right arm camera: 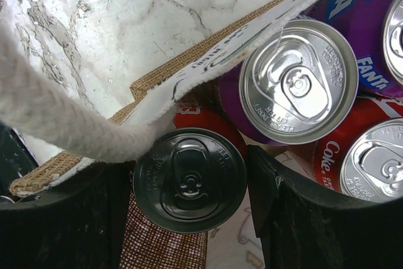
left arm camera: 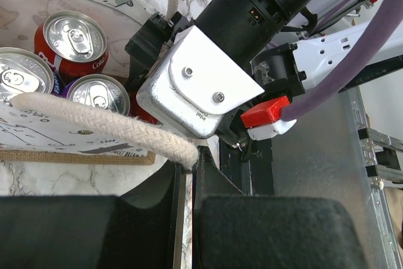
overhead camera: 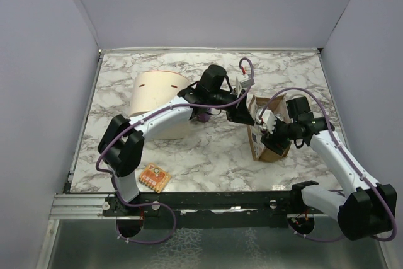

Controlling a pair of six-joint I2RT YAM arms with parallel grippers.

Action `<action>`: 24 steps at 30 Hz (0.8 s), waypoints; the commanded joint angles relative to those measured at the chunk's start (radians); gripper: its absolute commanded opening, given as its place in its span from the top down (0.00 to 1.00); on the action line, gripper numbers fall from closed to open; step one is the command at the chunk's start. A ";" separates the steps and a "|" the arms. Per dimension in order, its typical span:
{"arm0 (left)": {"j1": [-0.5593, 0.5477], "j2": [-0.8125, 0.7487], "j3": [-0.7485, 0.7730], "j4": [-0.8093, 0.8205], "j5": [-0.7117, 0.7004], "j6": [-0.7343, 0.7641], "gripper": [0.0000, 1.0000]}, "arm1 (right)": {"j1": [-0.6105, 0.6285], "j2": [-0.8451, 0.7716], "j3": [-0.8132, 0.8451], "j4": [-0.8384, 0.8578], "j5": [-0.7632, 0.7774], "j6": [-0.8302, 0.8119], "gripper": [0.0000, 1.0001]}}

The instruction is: Place the beverage into the canvas bag

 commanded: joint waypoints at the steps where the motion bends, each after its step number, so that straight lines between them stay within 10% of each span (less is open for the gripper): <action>1: -0.003 -0.056 0.005 -0.017 0.009 0.021 1.00 | 0.001 -0.030 -0.027 0.026 -0.051 -0.018 0.78; 24: 0.006 -0.023 0.060 -0.084 -0.035 -0.003 1.00 | 0.001 0.074 -0.004 -0.048 -0.119 -0.069 0.78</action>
